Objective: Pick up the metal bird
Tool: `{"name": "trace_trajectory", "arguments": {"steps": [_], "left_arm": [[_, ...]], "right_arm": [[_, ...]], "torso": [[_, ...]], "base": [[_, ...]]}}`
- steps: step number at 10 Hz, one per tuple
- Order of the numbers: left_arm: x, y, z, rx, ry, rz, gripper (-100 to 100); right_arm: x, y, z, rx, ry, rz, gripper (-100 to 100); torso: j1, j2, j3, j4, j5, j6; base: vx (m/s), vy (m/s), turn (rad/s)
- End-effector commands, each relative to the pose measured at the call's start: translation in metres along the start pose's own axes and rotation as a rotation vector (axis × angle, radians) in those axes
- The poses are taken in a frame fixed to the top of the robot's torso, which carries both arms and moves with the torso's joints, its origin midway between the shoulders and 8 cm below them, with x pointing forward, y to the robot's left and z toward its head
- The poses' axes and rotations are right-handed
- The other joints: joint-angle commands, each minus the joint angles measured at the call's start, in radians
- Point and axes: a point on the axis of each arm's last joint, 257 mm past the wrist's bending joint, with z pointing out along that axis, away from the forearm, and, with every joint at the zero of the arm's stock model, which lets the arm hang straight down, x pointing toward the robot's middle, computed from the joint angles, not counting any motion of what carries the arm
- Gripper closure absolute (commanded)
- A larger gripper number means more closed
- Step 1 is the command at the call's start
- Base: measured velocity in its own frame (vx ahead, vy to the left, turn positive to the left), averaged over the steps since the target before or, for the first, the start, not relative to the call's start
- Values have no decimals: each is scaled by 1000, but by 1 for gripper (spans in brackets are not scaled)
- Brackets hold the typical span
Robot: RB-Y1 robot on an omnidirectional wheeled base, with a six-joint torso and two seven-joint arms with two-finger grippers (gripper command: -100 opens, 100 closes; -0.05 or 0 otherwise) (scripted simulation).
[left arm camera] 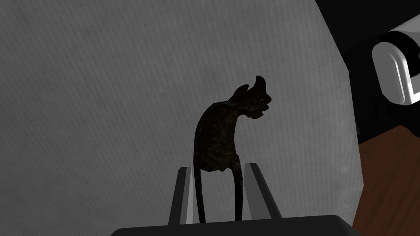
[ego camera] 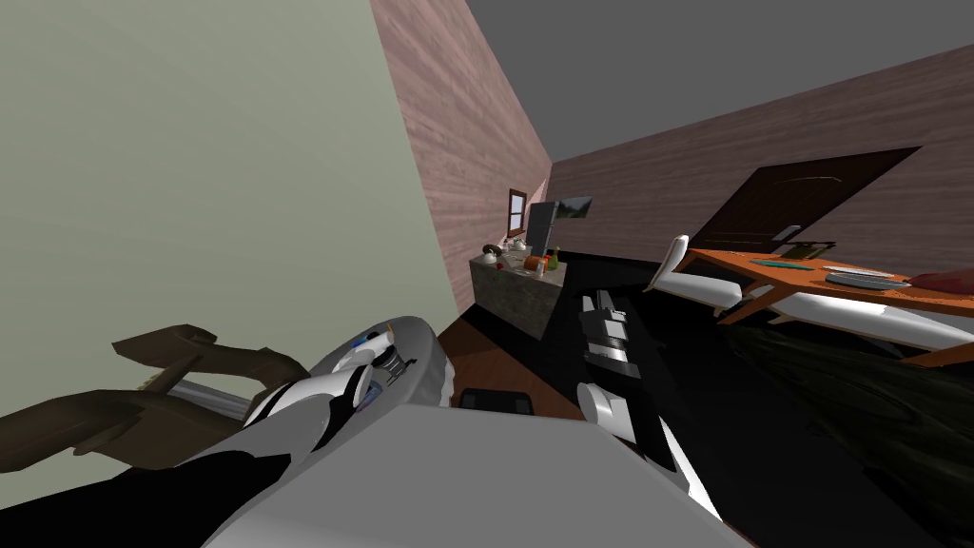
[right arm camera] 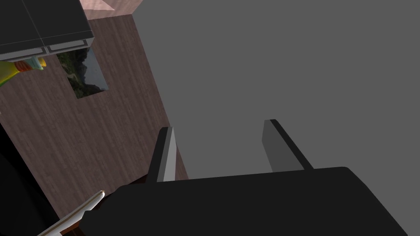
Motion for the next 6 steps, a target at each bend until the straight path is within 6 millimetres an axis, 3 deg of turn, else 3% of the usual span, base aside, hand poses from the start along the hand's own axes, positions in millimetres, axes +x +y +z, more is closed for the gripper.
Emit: {"name": "trace_trajectory", "arguments": {"steps": [1, 4, 5, 6], "left_arm": [[0, -2, -3, 1, 0, 0, 100], [1, -13, -18, 1, 0, -5, 100], [1, -11, -14, 3, 1, -3, 100], [0, -11, -15, 2, 1, -4, 0]], "right_arm": [[0, 0, 0, 0, 0, 0, 0], [0, 0, 0, 0, 0, 0, 0], [0, 0, 0, 0, 0, 0, 0], [0, 0, 0, 0, 0, 0, 0]], "torso": [[0, 0, 0, 0, 0, 0], [-1, 1, 1, 0, 0, 0], [-1, 1, 1, 0, 0, 0], [-1, 1, 0, 0, 0, 0]], "base": [[-16, -12, -9], [-24, -23, -15], [-15, -10, -3], [0, 0, 0]]}}
